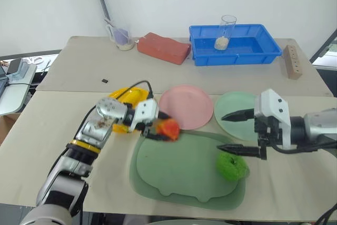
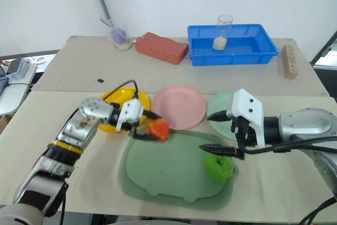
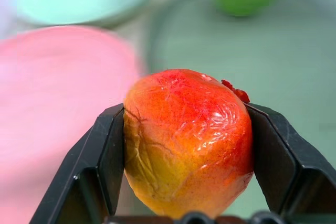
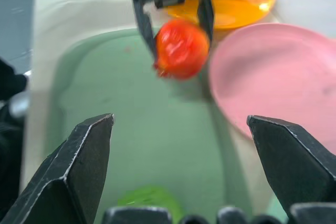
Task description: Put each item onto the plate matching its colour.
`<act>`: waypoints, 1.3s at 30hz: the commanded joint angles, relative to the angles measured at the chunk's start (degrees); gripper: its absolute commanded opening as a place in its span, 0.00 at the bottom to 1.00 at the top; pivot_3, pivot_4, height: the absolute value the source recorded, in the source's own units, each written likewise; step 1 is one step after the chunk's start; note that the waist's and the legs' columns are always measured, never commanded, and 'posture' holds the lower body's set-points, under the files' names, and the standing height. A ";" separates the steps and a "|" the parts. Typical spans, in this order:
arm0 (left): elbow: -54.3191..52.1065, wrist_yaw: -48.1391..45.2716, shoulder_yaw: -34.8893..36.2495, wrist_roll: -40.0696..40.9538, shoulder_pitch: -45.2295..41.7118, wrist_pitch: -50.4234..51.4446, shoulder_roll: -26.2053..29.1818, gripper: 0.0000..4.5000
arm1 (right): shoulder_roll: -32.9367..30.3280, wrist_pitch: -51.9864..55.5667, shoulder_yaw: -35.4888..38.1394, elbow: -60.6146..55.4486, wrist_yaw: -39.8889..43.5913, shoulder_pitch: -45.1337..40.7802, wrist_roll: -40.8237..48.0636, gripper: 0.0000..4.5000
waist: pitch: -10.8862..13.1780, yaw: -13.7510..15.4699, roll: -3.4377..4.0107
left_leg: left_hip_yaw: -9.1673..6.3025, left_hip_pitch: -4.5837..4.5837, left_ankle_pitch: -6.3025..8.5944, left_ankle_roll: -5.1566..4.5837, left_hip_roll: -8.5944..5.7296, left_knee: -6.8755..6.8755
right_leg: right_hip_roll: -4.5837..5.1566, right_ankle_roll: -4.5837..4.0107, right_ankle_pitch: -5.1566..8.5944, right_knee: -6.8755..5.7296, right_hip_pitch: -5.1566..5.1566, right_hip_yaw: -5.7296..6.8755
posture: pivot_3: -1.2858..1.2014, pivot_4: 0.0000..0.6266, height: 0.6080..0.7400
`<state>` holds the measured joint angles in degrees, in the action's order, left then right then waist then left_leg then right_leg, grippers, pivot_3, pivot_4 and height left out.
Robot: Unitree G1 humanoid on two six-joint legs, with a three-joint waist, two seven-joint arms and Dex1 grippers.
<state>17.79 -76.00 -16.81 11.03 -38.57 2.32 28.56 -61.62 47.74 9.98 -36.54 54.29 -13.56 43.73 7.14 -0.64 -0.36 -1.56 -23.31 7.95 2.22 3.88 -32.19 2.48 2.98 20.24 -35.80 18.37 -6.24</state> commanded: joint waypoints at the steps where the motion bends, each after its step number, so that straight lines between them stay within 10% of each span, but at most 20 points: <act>1: 10.66 7.09 3.43 -1.59 -7.60 -3.10 -4.58 0.63 | 3.28 -1.18 -0.14 2.08 -4.26 -5.06 -0.92 1.00 | 0.00 0.01 -0.01 | -0.03 -0.06 0.00 0.00 -0.02 -0.03 | -0.01 0.01 -0.01 -0.01 0.01 0.00 | 0.52 0.24 1.00; 9: 28.43 14.45 4.14 -6.03 -14.91 -9.21 -13.29 0.63 | 7.27 -2.39 -4.91 4.97 -8.70 -10.10 -7.14 1.00 | -0.02 -0.24 0.05 | -0.02 -0.15 0.08 -0.16 -0.05 0.01 | -0.04 -0.06 -0.08 -0.10 -0.01 -0.01 | 0.52 0.24 1.00; 13: 30.06 13.33 5.25 -5.73 -15.29 -10.71 -14.17 0.98 | 7.87 -1.95 -4.67 4.42 -9.08 -9.79 -7.41 1.00 | -0.01 -0.19 0.06 | -0.04 -0.16 0.07 -0.17 -0.05 0.02 | -0.06 -0.15 -0.13 -0.21 0.06 -0.01 | 0.52 0.24 1.00; 17: 27.80 11.72 7.01 -4.49 -15.58 -10.29 -13.30 0.98 | 6.96 -1.57 -2.90 3.65 -7.97 -7.93 -6.67 1.00 | -0.03 -0.06 0.09 | -0.03 -0.15 0.07 -0.15 -0.05 -0.03 | -0.05 -0.14 -0.12 -0.20 -0.01 -0.02 | 0.52 0.24 1.00; 27: -6.60 -3.74 7.56 4.13 -4.89 -0.30 0.39 0.98 | -5.67 -2.30 4.89 -0.70 11.77 7.67 -0.59 1.00 | -0.15 -0.51 0.32 | -0.03 0.01 0.06 -0.14 -0.03 0.01 | -0.05 -0.20 -0.16 -0.16 -0.20 -0.02 | 0.52 0.24 1.00; 39: -39.55 -1.74 11.48 15.14 18.24 8.35 11.11 0.98 | -5.66 -14.04 -2.94 0.69 13.46 16.90 -13.85 1.00 | -0.06 0.07 0.15 | 0.05 0.08 0.08 -0.11 0.02 -0.20 | 0.03 0.12 0.07 -0.01 -0.18 -0.02 | 0.52 0.24 1.00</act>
<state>-19.05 -79.62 -6.98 24.90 -20.67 10.28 39.27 -67.24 36.73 7.72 -36.53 67.57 3.10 32.54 7.08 -0.57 -0.20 -1.50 -23.24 8.04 2.11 3.90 -32.39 2.51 3.10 20.31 -35.80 18.19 -6.27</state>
